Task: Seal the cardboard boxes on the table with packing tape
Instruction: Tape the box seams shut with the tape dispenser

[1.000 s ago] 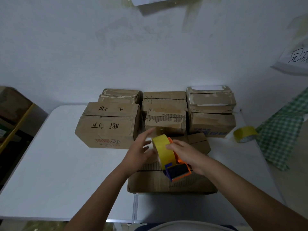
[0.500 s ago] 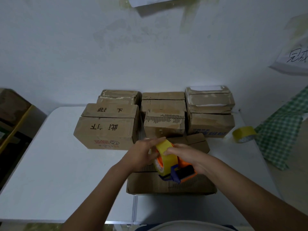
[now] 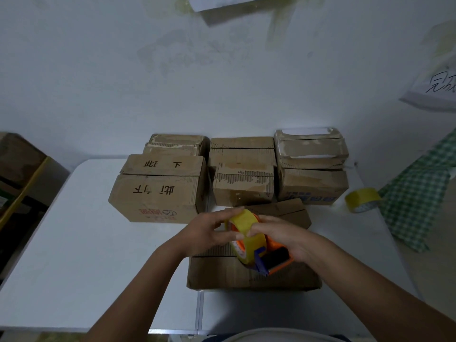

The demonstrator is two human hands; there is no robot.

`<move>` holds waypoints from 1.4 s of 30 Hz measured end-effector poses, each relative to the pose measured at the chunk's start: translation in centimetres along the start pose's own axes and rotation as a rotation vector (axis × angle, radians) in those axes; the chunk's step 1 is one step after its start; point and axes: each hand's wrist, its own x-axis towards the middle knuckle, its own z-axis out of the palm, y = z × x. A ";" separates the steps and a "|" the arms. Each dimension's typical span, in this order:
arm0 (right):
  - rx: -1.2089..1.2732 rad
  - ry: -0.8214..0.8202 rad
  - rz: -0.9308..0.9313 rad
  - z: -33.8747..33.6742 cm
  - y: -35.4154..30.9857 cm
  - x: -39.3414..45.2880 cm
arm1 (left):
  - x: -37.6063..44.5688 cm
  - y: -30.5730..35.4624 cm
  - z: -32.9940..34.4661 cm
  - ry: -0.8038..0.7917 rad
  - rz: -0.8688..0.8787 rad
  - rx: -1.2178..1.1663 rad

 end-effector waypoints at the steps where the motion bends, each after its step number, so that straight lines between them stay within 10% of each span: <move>1: 0.006 -0.003 0.003 0.0 0.0 -0.1 | 0.0 0.0 -0.1 0.005 0.004 0.005; 33: 0.133 -0.125 0.023 -0.3 -0.3 -1.4 | -0.1 -0.3 -0.3 0.026 0.002 -0.014; 42: 0.329 0.001 -0.054 -0.1 0.3 -1.2 | -0.6 0.5 2.2 0.439 0.348 0.471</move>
